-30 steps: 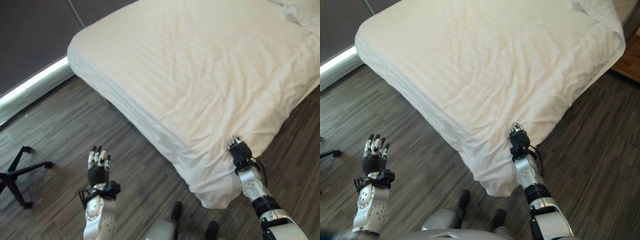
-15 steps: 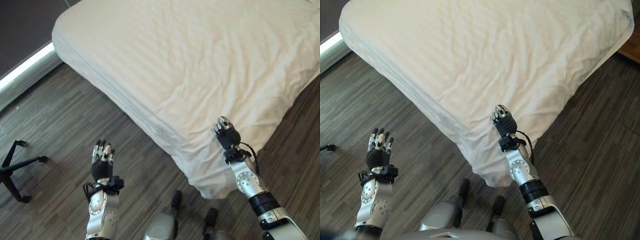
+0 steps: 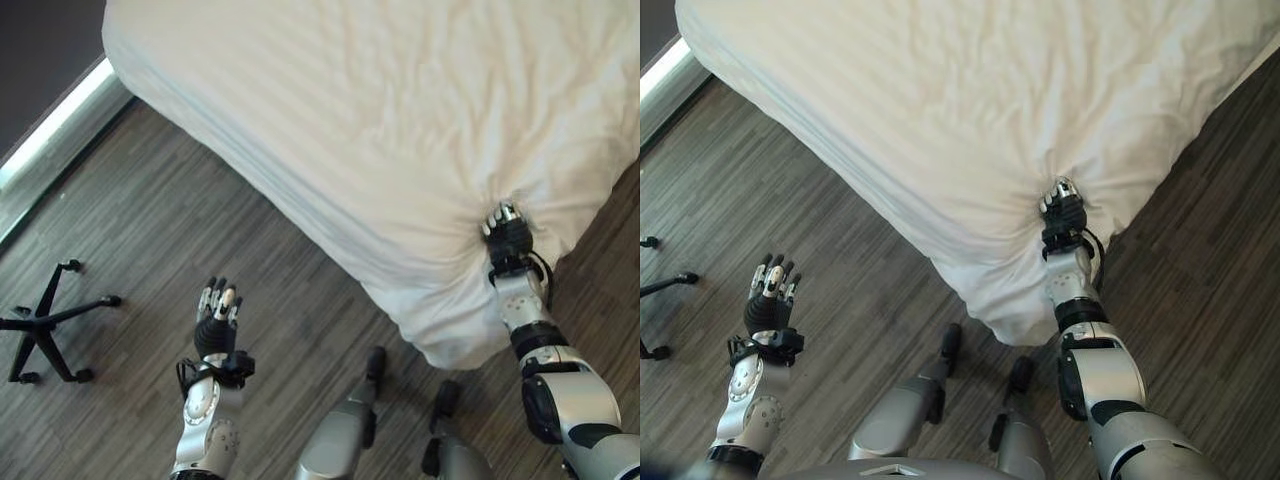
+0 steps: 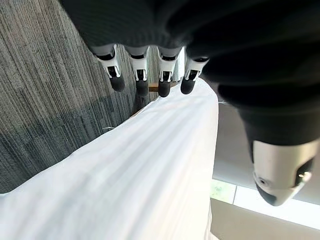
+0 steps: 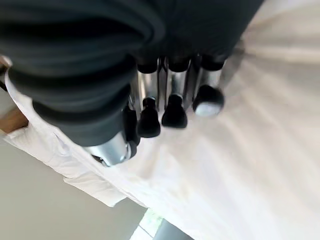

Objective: Making the bed.

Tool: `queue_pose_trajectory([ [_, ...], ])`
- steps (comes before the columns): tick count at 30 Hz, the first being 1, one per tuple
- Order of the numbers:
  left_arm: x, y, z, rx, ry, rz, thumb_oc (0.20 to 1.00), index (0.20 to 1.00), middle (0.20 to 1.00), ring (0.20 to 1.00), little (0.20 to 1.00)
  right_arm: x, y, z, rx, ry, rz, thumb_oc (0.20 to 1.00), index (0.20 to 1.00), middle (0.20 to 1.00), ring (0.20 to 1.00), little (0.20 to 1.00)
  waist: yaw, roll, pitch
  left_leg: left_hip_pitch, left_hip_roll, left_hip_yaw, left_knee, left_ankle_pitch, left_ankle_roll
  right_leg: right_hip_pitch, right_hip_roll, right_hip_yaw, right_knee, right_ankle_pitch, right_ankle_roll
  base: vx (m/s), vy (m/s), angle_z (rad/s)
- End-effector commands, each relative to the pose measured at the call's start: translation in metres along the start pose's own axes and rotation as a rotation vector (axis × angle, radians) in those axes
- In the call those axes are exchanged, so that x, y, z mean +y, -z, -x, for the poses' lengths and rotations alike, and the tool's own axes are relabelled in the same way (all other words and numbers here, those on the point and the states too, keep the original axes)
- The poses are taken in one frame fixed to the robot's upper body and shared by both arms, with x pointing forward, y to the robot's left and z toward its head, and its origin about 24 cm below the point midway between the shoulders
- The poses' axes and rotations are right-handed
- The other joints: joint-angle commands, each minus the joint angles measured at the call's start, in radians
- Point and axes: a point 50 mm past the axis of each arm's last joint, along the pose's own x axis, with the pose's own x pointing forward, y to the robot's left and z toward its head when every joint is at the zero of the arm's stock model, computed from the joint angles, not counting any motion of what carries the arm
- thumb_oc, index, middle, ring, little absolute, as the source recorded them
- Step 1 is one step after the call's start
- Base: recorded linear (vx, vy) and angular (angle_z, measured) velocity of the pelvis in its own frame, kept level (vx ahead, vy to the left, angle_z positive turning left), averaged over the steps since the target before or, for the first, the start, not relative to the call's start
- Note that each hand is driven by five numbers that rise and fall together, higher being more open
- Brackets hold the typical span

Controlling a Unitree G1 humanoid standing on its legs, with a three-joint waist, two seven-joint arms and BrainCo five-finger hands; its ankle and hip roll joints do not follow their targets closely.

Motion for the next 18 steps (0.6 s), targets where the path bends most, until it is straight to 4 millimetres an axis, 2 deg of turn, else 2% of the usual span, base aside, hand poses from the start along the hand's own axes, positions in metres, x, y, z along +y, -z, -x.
queue_pose_trajectory([
  [1,-0.009,-0.021,-0.011,-0.117,0.024,0.081,1.0,1.0,1.0,1.0,1.0,-0.172,-0.013,0.106,0.009,0.752,-0.022,0.2,0.2,0.2,0.2,0.2,-0.038,0.02,0.041,0.025,0.032,-0.03,0.003,-0.032,-0.028,0.05,-0.075,-0.013,0.016,-0.007,0.057,0.0,0.055,-0.02],
  [4,-0.007,-0.022,-0.009,-0.121,0.026,0.081,1.0,1.0,1.0,1.0,1.0,-0.204,-0.015,0.147,0.024,0.898,-0.012,0.2,0.2,0.2,0.2,0.2,-0.074,0.031,0.045,0.029,0.028,-0.025,0.003,-0.034,-0.028,0.047,-0.082,-0.006,0.019,-0.007,0.056,0.0,0.049,-0.01],
  [5,-0.007,-0.021,-0.009,-0.119,0.027,0.081,1.0,1.0,1.0,1.0,1.0,-0.204,-0.015,0.148,0.023,0.898,-0.012,0.2,0.2,0.2,0.2,0.2,-0.073,0.032,0.045,0.029,0.028,-0.026,0.003,-0.034,-0.028,0.048,-0.082,-0.007,0.019,-0.007,0.056,-0.01,0.039,0.02],
  [6,-0.005,-0.022,-0.008,-0.122,0.025,0.084,1.0,1.0,1.0,1.0,1.0,-0.22,-0.021,0.171,0.019,0.983,-0.003,0.2,0.2,0.2,0.2,0.2,-0.09,0.037,0.048,0.033,0.027,-0.022,0.003,-0.037,-0.027,0.046,-0.084,-0.002,0.02,-0.007,0.056,0.0,0.0,0.0],
  [7,-0.002,-0.022,-0.007,-0.123,0.019,0.085,1.0,1.0,1.0,1.0,1.0,-0.229,-0.026,0.185,0.02,1.037,0.011,0.2,0.2,0.2,0.2,0.2,-0.099,0.041,0.048,0.036,0.026,-0.019,0.003,-0.037,-0.027,0.046,-0.085,0.001,0.02,-0.006,0.056,0.0,0.037,0.02],
  [9,0.0,-0.022,-0.005,-0.123,0.018,0.092,1.0,1.0,1.0,1.0,1.0,-0.236,-0.033,0.197,0.013,1.081,0.018,0.2,0.2,0.2,0.2,0.2,-0.111,0.045,0.047,0.042,0.027,-0.017,0.003,-0.038,-0.027,0.049,-0.086,0.003,0.02,-0.006,0.056,0.0,0.01,0.02],
  [11,0.001,-0.024,-0.005,-0.13,0.012,0.089,1.0,1.0,1.0,1.0,1.0,-0.24,-0.04,0.203,-0.014,1.104,0.017,0.2,0.2,0.2,0.2,0.2,-0.119,0.046,0.045,0.045,0.027,-0.016,0.003,-0.039,-0.028,0.049,-0.087,0.004,0.02,-0.006,0.056,0.0,0.006,-0.18],
  [14,0.003,-0.027,-0.006,-0.147,0.004,0.083,1.0,1.0,1.0,1.0,1.0,-0.24,-0.051,0.201,-0.058,1.097,0.02,0.2,0.2,0.2,0.2,0.2,-0.132,0.042,0.039,0.049,0.028,-0.014,0.003,-0.041,-0.028,0.05,-0.085,0.008,0.019,-0.007,0.054,0.0,-0.008,-0.25],
  [18,0.007,-0.03,-0.008,-0.163,-0.017,0.065,1.0,1.0,1.0,1.0,1.0,-0.228,-0.07,0.177,-0.195,1.012,-0.011,0.2,0.2,0.2,0.2,0.2,-0.144,0.033,0.03,0.052,0.029,-0.011,0.003,-0.042,-0.03,0.052,-0.081,0.011,0.018,-0.009,0.052,0.0,-0.007,-0.16],
])
